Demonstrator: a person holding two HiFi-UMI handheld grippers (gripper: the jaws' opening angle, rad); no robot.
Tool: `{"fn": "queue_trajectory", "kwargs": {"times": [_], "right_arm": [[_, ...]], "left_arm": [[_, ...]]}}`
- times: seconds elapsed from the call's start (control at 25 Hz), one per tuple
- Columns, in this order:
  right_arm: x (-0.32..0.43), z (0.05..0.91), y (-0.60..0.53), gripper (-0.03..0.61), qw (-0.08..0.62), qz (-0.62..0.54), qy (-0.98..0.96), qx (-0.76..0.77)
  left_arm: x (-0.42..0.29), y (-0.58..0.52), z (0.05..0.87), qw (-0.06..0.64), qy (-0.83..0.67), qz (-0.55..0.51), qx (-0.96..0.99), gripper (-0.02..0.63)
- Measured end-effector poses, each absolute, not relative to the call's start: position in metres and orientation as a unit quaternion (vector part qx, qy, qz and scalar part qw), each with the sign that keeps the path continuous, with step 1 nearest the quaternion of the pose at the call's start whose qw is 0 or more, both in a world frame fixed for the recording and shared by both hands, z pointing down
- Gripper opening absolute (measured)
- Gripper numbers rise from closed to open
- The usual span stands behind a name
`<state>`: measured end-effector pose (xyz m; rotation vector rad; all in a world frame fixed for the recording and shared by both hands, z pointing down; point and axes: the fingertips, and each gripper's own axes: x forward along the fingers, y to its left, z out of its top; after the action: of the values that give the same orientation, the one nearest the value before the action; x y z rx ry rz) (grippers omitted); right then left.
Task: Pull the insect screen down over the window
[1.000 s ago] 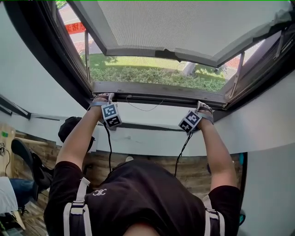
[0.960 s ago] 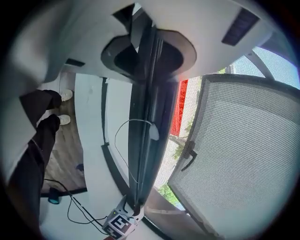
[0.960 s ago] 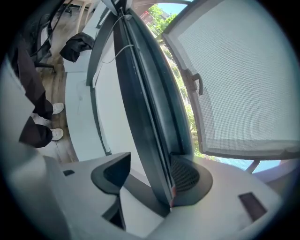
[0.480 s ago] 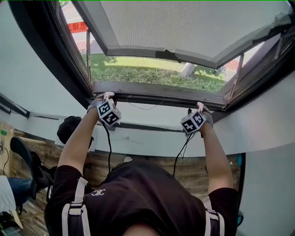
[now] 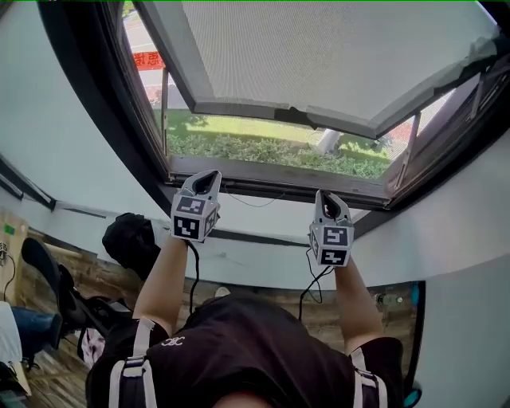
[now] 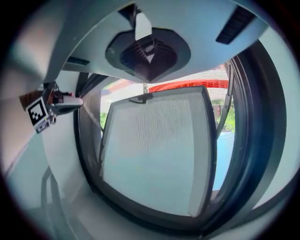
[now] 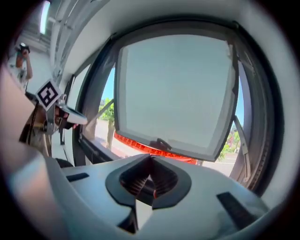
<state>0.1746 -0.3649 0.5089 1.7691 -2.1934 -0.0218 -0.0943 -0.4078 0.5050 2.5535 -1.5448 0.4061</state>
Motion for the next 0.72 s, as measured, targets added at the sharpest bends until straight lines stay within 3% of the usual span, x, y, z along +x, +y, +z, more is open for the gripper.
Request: {"fn": "queue_trajectory", "kwargs": {"times": [0.12,0.32,0.72], "right_arm": [[0.161,0.475,-0.358,0.005,0.091,-0.008,-0.770,0.631],[0.150,0.433,-0.340,0.005,-0.005,0.004,-0.759,0.651],[0.115,0.439,-0.324,0.005,0.002,0.003,-0.778,0.628]], "left_arm": [[-0.092,-0.394,0.474,0.076,-0.525,0.076,0.844,0.015],[-0.091,-0.368,0.435,0.010,-0.557,0.069,0.828,0.014],[-0.079,-0.342,0.458,0.007,-0.561,0.076,0.824,0.014]]}}
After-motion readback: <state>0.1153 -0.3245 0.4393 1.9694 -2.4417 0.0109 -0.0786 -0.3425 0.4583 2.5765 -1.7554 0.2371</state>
